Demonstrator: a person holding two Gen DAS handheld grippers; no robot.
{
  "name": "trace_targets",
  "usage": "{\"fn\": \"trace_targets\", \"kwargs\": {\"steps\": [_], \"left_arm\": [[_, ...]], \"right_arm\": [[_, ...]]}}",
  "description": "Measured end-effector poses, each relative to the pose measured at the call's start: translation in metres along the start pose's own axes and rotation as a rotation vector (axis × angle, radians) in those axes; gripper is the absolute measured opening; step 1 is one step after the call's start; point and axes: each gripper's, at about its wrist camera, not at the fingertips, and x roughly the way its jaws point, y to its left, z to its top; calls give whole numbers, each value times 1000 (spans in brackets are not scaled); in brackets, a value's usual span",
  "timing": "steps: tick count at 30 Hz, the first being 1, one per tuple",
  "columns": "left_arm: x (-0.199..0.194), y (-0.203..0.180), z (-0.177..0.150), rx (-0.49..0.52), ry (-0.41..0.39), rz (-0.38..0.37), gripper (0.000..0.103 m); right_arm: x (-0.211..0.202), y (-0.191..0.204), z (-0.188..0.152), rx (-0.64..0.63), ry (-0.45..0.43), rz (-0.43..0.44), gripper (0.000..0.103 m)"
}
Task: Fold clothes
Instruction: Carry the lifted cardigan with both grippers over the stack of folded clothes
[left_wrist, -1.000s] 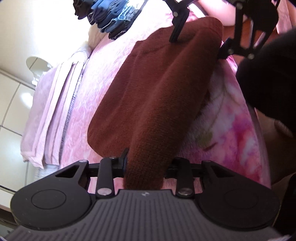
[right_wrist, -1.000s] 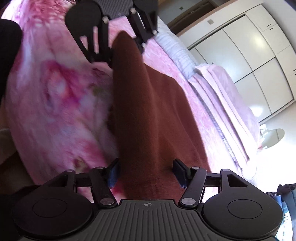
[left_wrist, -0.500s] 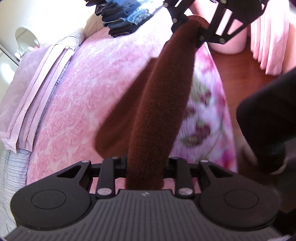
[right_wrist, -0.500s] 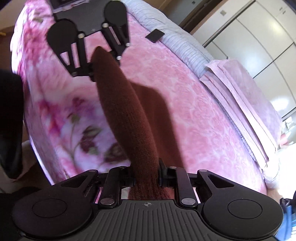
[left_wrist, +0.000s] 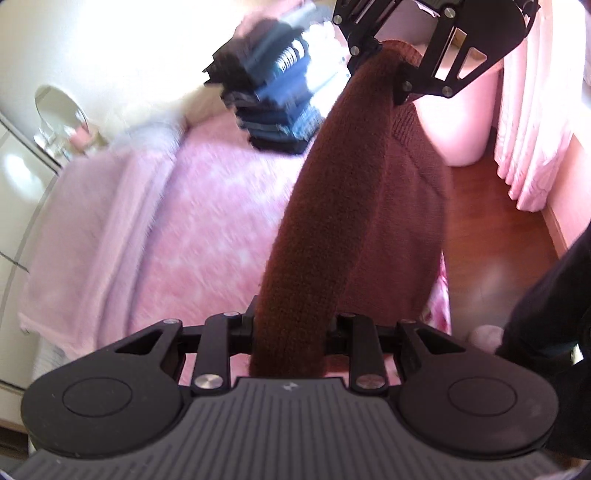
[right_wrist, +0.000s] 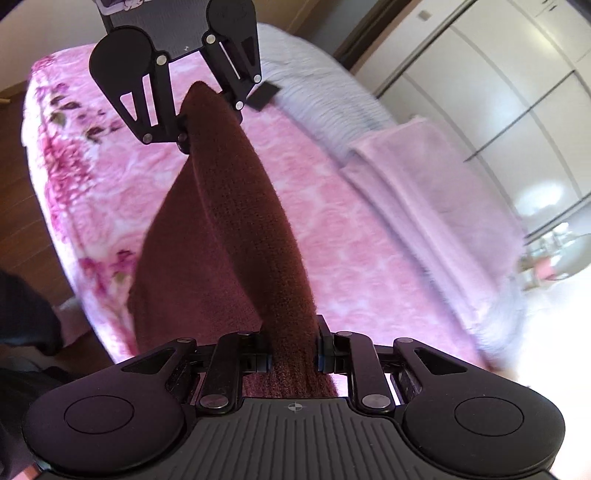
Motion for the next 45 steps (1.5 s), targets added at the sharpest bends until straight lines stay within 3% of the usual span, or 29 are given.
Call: {"fn": "trace_targets", "kwargs": {"steps": [7,18,27,34,39,45], "left_arm": [[-10,21,46,134,-102,28,24],[-3,47,109,307,-279,6,24],[34,77,226,385,-406,23,24],[81,111,338,398,-477,80,24],[125,149,437,302,-481,136,24],[180,200,551,234,-486,317,25]], "right_arm": [[-46,-33,0,61,23,-147,18],[-95,-61,-14,197,113,-298,18],[-143,-130,-62,290,162,-451,18],[-162,-233,-125,249,134,-533,18],[-171,-343,-186,201,65,-547,18],[-168,-486,-243,109,0,-598,18]]}}
